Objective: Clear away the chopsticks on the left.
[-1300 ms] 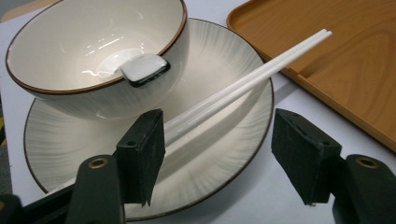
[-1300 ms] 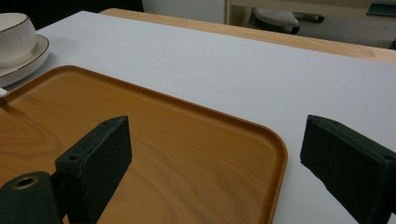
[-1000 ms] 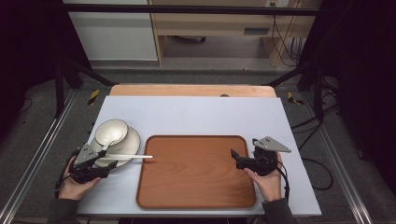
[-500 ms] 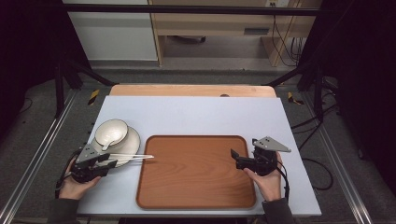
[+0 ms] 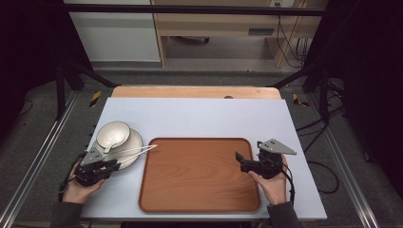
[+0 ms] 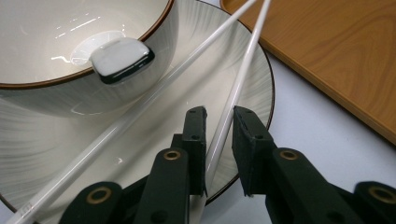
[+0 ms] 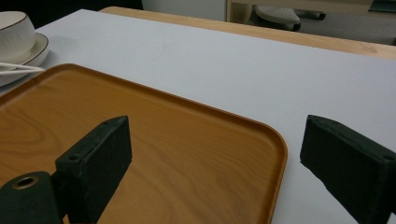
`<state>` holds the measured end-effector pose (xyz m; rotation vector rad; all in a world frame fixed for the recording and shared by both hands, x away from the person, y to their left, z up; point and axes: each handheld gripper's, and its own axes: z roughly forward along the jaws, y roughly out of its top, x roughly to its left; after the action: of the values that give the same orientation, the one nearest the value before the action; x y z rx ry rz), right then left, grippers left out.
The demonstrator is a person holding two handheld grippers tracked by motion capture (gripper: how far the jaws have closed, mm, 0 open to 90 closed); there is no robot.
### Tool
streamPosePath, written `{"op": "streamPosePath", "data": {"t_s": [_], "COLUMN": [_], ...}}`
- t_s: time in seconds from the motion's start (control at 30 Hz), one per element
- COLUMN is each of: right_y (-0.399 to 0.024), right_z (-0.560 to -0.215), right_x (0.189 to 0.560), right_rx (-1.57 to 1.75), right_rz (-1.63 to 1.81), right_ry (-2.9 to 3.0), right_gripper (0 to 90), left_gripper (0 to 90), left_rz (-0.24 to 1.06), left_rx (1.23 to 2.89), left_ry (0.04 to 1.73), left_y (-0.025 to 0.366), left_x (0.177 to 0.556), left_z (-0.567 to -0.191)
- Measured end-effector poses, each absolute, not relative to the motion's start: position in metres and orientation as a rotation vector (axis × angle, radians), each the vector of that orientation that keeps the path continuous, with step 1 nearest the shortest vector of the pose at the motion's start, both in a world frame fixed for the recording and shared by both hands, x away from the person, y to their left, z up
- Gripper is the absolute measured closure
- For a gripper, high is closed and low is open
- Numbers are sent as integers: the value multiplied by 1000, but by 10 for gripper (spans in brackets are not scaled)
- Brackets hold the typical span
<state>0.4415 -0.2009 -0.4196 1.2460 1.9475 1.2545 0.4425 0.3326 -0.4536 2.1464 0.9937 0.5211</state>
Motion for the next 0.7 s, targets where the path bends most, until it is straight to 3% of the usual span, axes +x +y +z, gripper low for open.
{"op": "streamPosePath", "data": {"t_s": [0.47, 0.7], "right_y": [-201, -201], "right_z": [-420, -420], "right_x": [442, 442], "right_rx": [1246, 1248], "right_rz": [1250, 1250], "right_ry": [1953, 1952], "right_gripper": [89, 88], "left_gripper": [836, 829], "left_rz": [531, 540], "left_rx": [2143, 2132], "left_ry": [1026, 1069], "left_y": [321, 316], "left_x": [442, 443], "left_z": [-452, -451]}}
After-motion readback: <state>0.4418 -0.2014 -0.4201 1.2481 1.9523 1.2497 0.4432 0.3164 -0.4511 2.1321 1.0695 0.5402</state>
